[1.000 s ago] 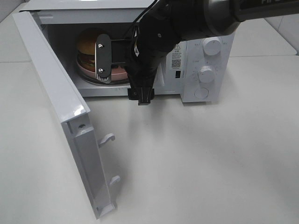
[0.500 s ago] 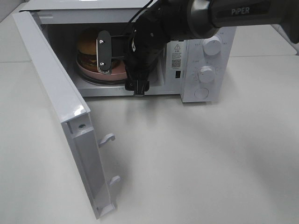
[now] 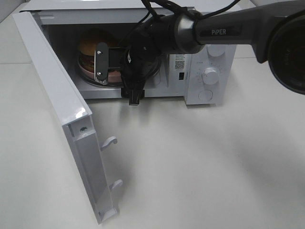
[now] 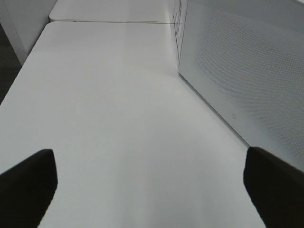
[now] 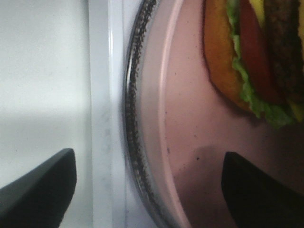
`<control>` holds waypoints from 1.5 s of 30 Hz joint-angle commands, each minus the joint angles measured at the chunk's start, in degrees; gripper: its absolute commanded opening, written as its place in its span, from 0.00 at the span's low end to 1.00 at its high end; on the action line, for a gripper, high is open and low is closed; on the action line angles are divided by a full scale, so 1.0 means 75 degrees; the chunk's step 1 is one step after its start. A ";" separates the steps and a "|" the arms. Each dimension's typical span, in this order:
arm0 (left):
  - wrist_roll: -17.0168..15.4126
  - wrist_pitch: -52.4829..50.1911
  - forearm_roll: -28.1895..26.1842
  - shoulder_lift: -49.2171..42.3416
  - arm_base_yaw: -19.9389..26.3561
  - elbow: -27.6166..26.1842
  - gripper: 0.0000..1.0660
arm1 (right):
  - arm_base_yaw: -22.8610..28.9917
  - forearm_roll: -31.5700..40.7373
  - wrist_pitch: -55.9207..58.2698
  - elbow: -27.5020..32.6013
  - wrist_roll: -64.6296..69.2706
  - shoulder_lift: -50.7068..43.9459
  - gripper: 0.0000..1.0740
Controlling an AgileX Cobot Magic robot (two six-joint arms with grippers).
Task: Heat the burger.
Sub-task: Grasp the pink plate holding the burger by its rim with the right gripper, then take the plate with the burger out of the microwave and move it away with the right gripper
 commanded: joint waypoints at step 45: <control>-0.0046 0.0000 -0.0015 0.0046 0.0015 0.0000 0.94 | 0.0168 0.1780 0.2200 0.0298 -0.2475 -0.0947 0.00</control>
